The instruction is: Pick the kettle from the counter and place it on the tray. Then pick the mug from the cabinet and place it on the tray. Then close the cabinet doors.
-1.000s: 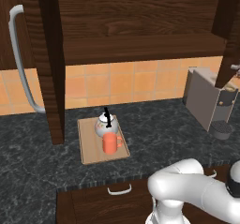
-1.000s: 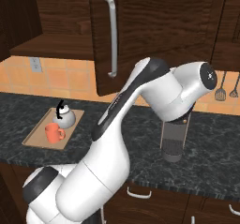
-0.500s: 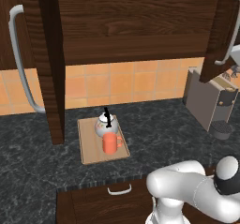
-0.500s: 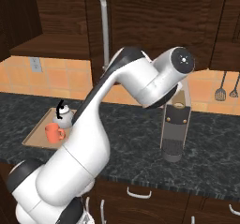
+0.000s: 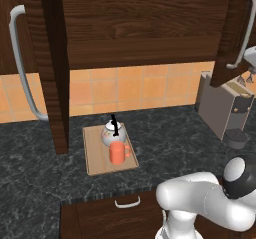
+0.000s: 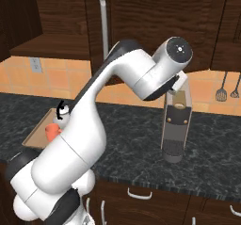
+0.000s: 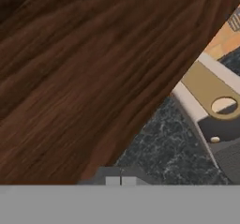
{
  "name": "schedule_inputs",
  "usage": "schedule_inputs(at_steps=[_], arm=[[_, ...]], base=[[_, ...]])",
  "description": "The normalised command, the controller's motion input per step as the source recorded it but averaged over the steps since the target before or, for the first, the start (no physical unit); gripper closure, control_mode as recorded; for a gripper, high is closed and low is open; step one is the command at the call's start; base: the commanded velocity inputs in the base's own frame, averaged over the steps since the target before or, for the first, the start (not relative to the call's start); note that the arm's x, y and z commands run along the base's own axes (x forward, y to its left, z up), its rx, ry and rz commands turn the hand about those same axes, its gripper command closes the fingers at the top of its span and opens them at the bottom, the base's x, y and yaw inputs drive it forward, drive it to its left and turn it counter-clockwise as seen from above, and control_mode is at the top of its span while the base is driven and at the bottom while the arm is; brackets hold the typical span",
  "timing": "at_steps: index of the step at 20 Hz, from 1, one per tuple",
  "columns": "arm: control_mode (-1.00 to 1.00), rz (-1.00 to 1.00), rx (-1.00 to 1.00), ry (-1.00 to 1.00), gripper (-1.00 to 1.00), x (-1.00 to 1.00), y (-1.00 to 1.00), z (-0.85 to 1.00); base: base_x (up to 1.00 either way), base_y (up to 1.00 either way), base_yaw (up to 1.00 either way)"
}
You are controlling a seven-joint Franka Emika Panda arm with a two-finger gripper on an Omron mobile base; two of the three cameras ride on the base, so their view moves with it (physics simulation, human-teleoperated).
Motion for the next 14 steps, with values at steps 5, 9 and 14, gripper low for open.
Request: schedule_inputs(at_steps=[5,9,14], arm=[[-1.0,0.19,-0.06,-0.36,1.0,0.57,0.35,0.83],[-1.0,0.01,-0.18,-0.19,1.0,0.55,0.61,0.89],[-1.0,0.0,-0.14,-0.22,1.0,0.68,0.7,0.43]], base=[[0.0,0.0,0.0],[0.0,0.0,0.0],[0.0,0.0,0.0]])
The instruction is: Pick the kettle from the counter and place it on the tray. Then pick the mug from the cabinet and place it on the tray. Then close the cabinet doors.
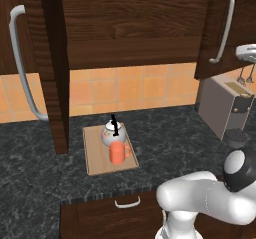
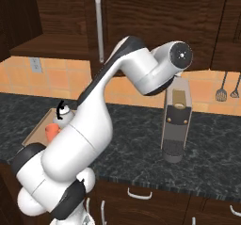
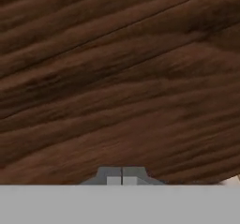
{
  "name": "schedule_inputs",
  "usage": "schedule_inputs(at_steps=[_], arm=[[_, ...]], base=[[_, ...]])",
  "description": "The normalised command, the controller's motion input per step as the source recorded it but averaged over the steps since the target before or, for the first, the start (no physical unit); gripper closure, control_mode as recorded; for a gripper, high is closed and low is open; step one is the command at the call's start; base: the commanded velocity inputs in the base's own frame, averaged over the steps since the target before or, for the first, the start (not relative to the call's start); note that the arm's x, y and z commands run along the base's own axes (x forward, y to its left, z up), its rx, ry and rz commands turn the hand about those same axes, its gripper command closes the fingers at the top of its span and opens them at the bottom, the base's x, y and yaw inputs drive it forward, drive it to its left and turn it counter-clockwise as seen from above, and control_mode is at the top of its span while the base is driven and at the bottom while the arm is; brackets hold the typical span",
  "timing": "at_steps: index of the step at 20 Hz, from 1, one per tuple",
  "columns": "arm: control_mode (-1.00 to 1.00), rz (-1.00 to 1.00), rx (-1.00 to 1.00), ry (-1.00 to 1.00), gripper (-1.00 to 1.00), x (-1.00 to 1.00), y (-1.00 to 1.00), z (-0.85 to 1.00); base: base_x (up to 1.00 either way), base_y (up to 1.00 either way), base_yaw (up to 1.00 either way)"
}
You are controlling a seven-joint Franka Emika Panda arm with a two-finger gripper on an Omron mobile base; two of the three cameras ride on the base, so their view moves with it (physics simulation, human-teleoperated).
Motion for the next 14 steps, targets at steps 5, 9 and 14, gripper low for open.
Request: schedule_inputs(at_steps=[5,9,14], arm=[[-1.0,0.0,-0.11,-0.16,1.0,0.66,0.67,0.42],[-1.0,-0.03,-0.12,-0.03,1.0,0.63,0.63,0.41],[-1.0,-0.1,-0.14,0.04,1.0,0.59,0.44,0.08]], base=[[0.0,0.0,0.0],[0.0,0.0,0.0],[0.0,0.0,0.0]])
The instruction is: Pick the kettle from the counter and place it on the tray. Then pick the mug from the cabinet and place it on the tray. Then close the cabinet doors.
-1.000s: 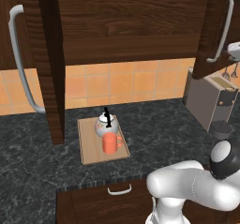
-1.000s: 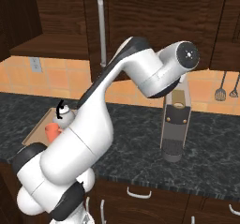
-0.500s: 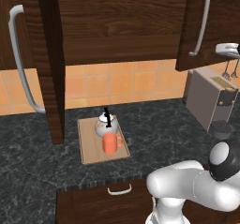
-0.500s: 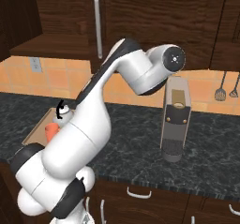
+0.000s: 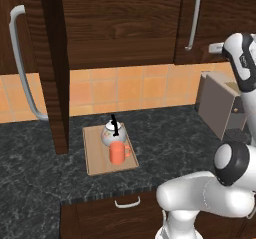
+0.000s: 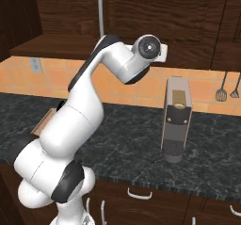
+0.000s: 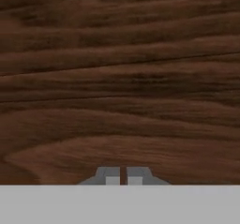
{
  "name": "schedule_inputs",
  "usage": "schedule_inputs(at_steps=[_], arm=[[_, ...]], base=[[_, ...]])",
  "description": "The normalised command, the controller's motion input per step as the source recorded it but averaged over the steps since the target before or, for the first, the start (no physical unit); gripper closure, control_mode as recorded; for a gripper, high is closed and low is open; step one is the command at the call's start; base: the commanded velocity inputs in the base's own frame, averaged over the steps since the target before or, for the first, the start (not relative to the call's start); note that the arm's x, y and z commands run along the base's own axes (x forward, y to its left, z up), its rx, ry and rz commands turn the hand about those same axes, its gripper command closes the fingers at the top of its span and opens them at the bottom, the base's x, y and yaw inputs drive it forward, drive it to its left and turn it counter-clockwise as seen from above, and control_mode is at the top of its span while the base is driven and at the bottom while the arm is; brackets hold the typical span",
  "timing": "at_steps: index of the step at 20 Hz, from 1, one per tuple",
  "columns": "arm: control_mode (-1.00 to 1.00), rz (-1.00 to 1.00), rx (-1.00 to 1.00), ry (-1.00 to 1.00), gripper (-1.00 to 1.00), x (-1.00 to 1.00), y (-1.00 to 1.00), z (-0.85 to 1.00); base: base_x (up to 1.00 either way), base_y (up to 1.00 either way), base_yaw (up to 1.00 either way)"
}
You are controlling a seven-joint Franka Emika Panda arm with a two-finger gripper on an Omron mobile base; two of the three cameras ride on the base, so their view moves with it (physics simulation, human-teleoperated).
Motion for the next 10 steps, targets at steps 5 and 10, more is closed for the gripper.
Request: schedule_inputs(at_steps=[5,10], arm=[[-1.0,-0.14,-0.03,0.0,1.0,0.52,0.24,0.0],[-1.0,-0.13,0.0,0.02,1.0,0.53,0.07,0.0]], base=[[0.0,0.0,0.0],[0.0,0.0,0.0]])
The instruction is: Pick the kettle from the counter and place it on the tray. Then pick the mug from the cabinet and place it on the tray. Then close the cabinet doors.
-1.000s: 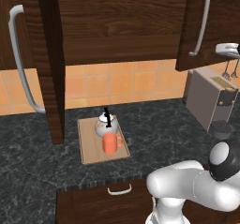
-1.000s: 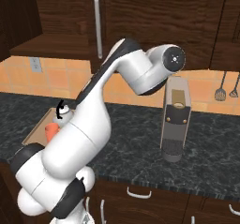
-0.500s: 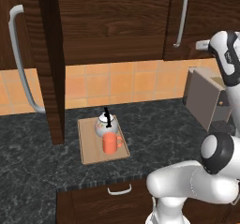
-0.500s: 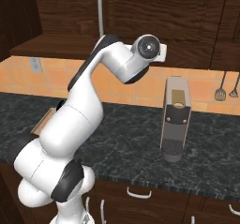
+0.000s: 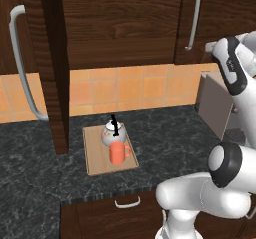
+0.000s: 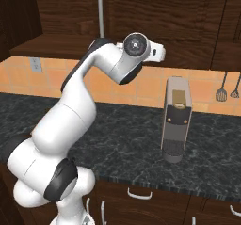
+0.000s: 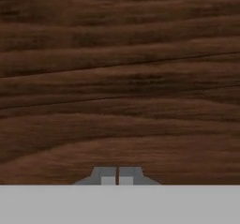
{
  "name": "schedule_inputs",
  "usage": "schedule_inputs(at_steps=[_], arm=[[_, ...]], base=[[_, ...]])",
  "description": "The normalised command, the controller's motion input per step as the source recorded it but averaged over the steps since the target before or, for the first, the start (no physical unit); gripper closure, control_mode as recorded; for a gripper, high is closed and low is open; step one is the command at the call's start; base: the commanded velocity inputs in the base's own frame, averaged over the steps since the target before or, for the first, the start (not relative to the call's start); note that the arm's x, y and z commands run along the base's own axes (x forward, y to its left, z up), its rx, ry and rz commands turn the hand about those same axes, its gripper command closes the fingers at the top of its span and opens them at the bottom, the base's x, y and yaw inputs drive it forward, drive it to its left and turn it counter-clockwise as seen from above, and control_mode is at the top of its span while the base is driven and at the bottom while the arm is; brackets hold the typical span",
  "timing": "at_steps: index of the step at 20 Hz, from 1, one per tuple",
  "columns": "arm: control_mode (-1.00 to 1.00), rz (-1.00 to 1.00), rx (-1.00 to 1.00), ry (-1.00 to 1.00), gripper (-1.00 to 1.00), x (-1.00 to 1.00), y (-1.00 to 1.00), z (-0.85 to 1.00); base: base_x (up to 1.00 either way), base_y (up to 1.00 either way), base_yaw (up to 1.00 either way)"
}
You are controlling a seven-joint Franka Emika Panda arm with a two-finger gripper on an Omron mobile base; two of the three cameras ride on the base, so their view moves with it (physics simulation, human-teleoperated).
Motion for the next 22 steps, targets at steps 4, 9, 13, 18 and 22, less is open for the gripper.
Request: schedule_inputs(at_steps=[4,9,13,18,22], arm=[[-1.0,-0.03,0.0,0.08,1.0,0.41,-0.02,0.0],[-1.0,0.0,0.0,0.06,1.0,0.26,-0.05,-0.02],[-1.0,0.01,0.0,0.0,1.0,-0.03,0.0,0.0],[-1.0,0.01,-0.02,-0.01,1.0,-0.83,0.01,0.14],[-1.0,0.0,-0.26,0.08,1.0,-1.0,0.66,0.35]], base=[[0.0,0.0,0.0],[0.0,0.0,0.0],[0.0,0.0,0.0],[0.0,0.0,0.0],[0.0,0.0,0.0]])
